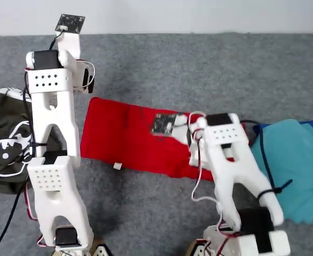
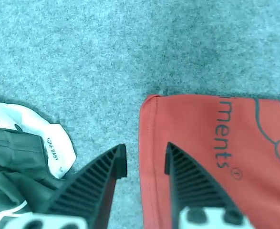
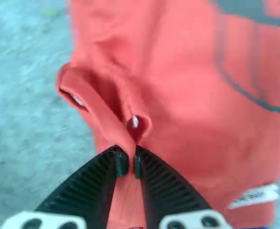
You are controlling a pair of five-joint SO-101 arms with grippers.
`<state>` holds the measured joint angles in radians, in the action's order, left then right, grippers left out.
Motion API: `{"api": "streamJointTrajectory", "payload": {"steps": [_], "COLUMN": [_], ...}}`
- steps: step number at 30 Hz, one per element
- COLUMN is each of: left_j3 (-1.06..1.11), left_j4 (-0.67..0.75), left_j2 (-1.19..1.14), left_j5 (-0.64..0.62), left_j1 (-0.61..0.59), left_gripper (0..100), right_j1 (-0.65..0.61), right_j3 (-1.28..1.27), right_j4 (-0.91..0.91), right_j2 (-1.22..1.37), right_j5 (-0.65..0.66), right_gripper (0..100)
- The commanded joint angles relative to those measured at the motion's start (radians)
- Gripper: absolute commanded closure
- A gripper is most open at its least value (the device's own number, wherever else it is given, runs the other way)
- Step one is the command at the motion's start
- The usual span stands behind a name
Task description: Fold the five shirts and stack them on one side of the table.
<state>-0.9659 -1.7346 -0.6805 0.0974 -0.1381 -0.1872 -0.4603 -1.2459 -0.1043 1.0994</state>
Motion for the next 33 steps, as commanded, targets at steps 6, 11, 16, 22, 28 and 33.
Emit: {"api": "streamJointTrajectory", "payload": {"steps": [6,11,16,22,28,33], "left_j3": [0.050,0.051,0.051,0.051,0.051,0.053], "left_j4": [-0.018,-0.018,-0.018,-0.018,-0.018,-0.018], "left_j2": [0.066,0.066,0.068,0.066,0.066,0.066], "left_j5": [0.003,0.003,0.003,0.003,0.003,0.003], "left_j1": [0.003,0.003,0.003,0.003,0.003,0.002], "left_gripper": [86,86,86,86,86,86], "right_j1": [0.050,0.056,0.084,0.133,0.148,0.140], "right_j3": [0.235,0.293,0.293,0.295,0.295,0.295], "right_j4": [0.018,0.087,0.196,0.278,0.277,0.203], "right_j2": [0.229,0.371,0.429,0.427,0.404,0.266], "right_j5": [-0.020,-0.021,-0.081,-0.150,-0.216,-0.281], "right_gripper": [98.7,97.3,84.6,81.4,81.4,81.2]}}
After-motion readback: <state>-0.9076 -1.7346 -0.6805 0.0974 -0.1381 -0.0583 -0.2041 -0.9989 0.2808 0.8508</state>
